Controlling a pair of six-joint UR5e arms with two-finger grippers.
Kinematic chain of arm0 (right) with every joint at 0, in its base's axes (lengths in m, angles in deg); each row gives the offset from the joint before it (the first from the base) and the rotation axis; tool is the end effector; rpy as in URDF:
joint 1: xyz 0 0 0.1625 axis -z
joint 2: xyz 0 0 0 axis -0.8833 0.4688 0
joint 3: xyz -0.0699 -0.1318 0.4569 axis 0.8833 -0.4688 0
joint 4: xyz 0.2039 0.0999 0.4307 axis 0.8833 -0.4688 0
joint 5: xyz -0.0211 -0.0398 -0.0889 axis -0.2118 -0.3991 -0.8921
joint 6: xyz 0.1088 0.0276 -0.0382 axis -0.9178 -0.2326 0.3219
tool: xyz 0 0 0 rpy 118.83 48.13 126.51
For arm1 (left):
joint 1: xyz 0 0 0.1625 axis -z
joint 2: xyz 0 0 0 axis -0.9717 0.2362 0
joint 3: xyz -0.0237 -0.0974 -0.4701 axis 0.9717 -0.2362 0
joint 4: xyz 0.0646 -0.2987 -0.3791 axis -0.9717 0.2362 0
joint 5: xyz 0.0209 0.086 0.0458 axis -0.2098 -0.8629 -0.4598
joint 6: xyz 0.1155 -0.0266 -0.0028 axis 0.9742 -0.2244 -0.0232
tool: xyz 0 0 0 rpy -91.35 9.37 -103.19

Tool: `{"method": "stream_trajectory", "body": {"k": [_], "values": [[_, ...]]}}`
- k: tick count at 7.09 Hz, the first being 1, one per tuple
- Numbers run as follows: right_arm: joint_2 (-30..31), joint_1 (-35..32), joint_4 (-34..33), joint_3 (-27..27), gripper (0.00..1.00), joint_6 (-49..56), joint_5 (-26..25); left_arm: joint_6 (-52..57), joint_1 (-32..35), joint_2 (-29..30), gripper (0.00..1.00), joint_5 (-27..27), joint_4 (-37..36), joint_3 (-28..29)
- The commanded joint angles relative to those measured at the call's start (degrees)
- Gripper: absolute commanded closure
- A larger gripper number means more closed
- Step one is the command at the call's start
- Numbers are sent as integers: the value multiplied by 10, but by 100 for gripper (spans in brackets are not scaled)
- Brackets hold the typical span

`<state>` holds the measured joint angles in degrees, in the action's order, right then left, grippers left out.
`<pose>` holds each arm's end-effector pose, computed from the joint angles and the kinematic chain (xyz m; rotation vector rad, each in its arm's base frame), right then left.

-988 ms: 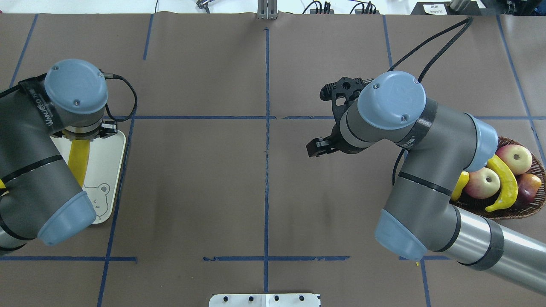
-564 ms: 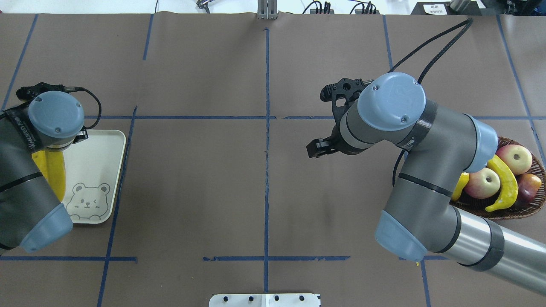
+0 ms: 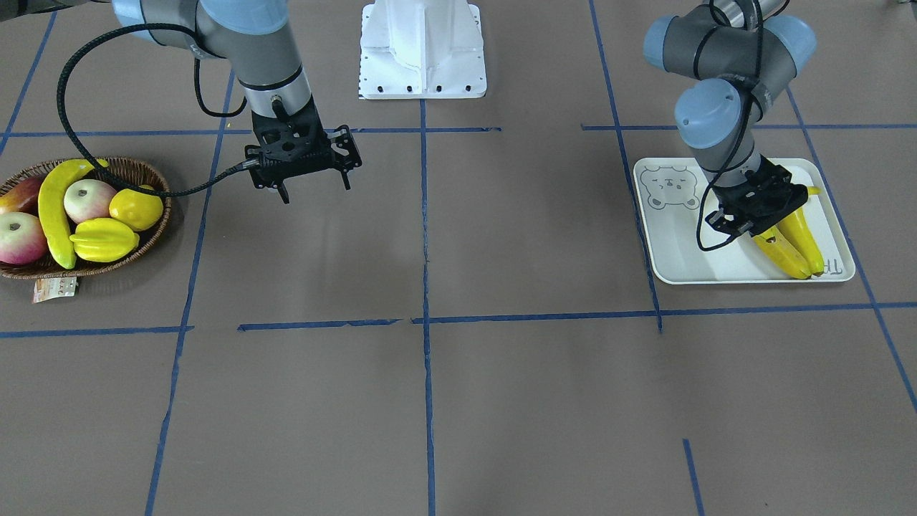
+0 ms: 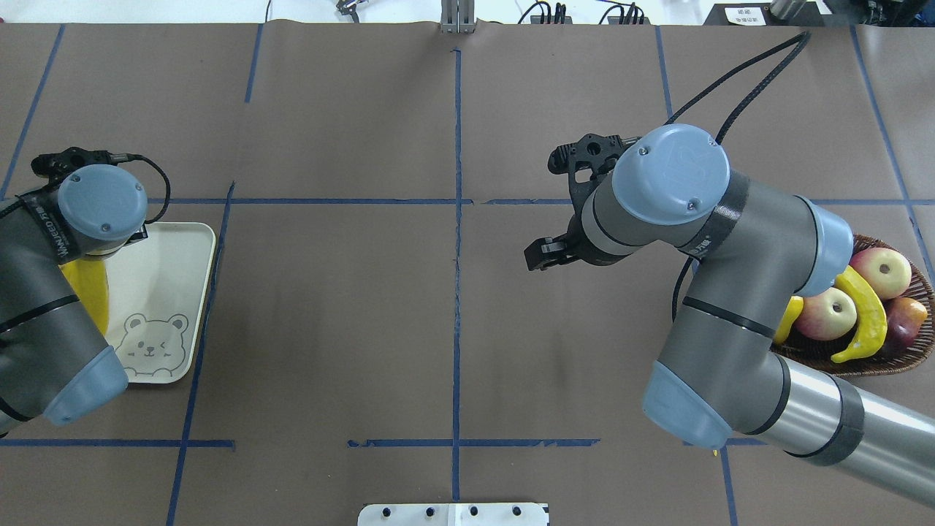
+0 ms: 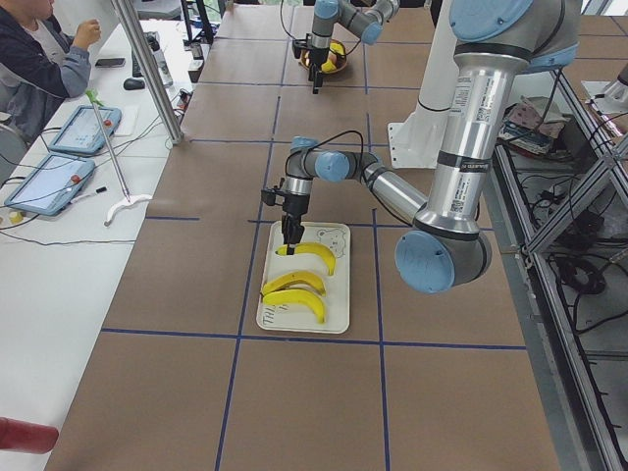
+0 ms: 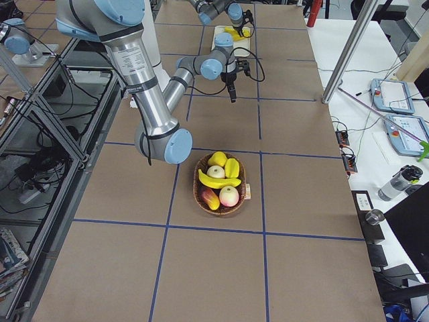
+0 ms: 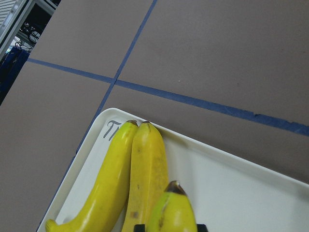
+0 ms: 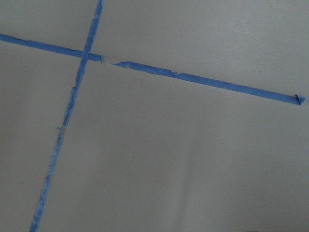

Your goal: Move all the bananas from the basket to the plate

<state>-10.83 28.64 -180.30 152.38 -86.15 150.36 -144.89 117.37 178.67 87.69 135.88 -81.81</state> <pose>-0.5148 -0.4627 0.2318 0.2536 -0.7971 -0.1497 0.3792 -0.5172 0.5276 0.1351 0.1057 -0.4219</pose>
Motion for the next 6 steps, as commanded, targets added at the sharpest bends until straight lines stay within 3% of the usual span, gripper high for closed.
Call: {"method": "stream_trajectory", "body": {"k": [1,2,3,6], "values": [[1,0,0,0,0,0,-1,7,-2,-20,79,-6,1,2],[1,0,0,0,0,0,-1,32,-2,-23,55,-6,1,1],[1,1,0,0,0,0,-1,49,-2,-22,1,-5,4,1],[1,1,0,-3,0,0,-1,93,1,-14,0,0,13,-12]]}}
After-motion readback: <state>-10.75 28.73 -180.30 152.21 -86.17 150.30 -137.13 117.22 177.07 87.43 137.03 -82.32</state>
